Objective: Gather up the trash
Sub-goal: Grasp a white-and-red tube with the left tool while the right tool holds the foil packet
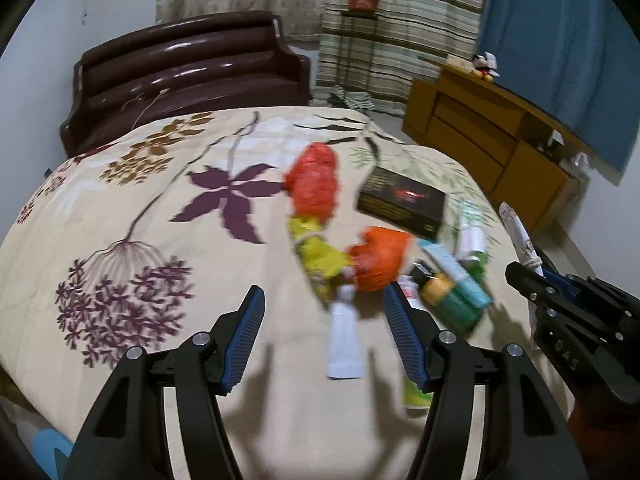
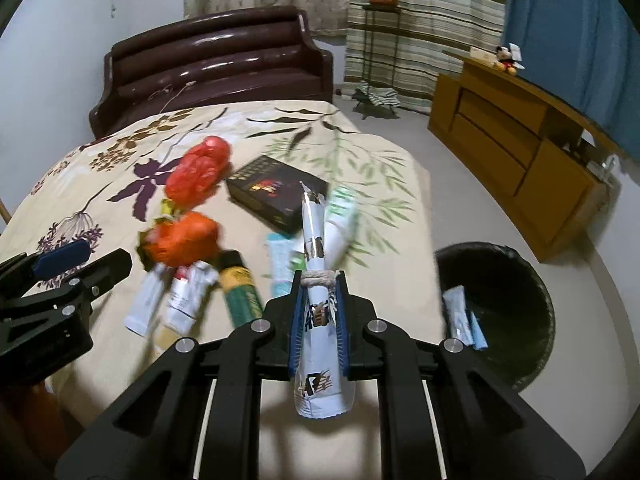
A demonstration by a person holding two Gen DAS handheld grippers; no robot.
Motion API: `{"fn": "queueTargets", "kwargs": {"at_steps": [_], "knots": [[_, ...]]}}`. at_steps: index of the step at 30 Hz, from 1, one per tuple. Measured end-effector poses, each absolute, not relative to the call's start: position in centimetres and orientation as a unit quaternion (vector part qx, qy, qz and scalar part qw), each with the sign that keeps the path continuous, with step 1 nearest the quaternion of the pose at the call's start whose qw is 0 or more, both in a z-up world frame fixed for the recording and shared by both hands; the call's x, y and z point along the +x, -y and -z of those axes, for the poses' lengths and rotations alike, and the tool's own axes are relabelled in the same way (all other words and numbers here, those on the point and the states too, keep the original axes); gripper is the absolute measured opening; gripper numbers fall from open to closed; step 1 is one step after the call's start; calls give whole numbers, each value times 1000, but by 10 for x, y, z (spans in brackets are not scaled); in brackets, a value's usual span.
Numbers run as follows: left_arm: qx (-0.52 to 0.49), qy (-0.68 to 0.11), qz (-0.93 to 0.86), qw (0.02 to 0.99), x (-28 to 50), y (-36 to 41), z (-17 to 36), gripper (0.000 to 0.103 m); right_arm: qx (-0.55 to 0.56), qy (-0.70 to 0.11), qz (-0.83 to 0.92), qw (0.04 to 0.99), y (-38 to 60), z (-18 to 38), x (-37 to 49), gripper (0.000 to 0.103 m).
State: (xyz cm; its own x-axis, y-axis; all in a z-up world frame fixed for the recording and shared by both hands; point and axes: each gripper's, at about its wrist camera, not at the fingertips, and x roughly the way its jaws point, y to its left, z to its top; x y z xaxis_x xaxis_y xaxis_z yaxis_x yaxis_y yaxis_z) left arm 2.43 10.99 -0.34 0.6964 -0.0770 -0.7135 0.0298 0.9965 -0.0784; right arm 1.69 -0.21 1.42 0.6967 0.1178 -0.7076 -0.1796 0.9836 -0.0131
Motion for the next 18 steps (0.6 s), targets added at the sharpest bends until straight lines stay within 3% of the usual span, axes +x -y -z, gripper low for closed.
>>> {"fn": "queueTargets", "kwargs": {"at_steps": [10,18], "knots": [[11,-411,47,910,25,-55,24,59,-17,-381,-65,922,48,-9,2,14],[31,-427,44,903,25,-45,38,28,0,-378,-74,923,59,-7,0,14]]}}
